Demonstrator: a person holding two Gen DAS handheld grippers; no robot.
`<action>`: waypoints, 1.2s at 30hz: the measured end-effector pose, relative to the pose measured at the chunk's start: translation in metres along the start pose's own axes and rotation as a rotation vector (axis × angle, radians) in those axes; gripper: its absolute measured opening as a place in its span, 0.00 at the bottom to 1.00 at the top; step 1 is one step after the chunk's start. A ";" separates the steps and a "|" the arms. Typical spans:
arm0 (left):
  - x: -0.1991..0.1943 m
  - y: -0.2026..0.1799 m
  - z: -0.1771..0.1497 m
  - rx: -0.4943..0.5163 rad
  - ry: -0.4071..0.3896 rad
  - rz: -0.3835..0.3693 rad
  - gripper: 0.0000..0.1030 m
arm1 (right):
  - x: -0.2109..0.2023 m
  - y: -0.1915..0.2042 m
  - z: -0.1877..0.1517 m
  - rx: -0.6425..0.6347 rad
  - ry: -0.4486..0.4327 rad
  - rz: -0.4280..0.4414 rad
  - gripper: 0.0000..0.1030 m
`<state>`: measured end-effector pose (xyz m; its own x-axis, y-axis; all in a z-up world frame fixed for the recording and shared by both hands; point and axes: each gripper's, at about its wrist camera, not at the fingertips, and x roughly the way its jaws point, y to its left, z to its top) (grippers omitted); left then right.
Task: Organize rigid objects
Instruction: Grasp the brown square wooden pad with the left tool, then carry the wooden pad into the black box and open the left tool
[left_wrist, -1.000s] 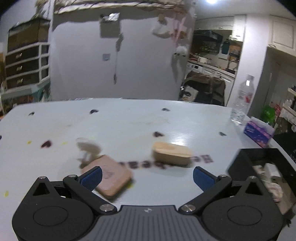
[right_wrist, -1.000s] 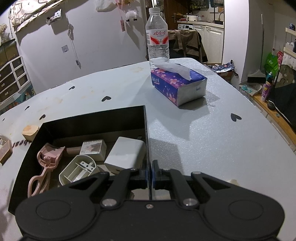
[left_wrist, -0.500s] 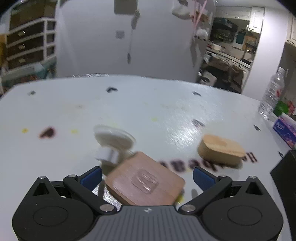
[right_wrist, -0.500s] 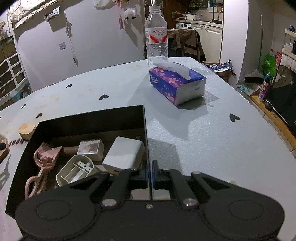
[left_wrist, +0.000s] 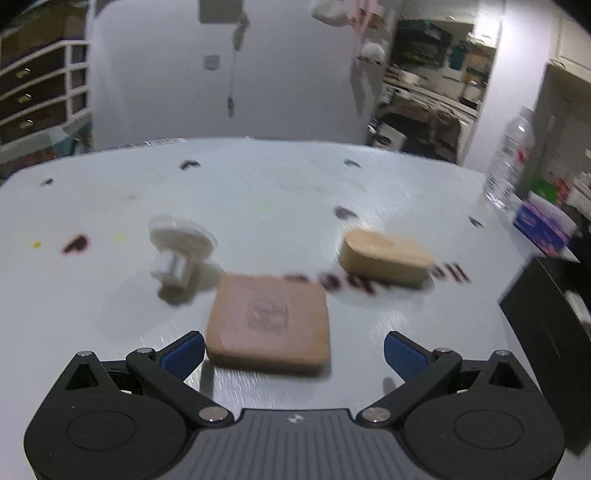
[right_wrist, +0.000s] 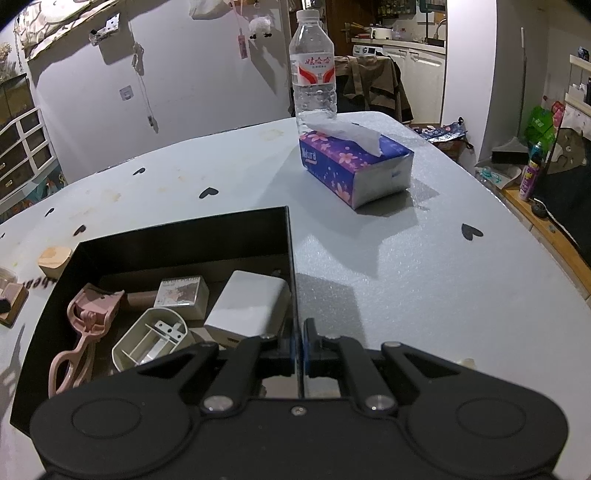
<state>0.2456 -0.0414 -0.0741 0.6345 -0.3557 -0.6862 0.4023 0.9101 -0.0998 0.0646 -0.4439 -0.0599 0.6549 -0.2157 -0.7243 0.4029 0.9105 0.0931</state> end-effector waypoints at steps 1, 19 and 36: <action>0.003 -0.002 0.004 0.009 -0.007 0.022 0.97 | 0.000 0.000 0.000 -0.001 0.001 -0.001 0.04; 0.014 -0.016 0.004 0.031 -0.003 0.100 0.74 | -0.002 0.001 -0.001 0.007 -0.005 -0.004 0.04; -0.059 -0.164 0.007 0.018 -0.044 -0.373 0.74 | -0.003 0.001 0.000 0.016 -0.009 0.002 0.04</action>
<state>0.1469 -0.1710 -0.0122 0.4696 -0.6712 -0.5735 0.6223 0.7124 -0.3242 0.0628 -0.4424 -0.0581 0.6618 -0.2169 -0.7176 0.4113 0.9054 0.1057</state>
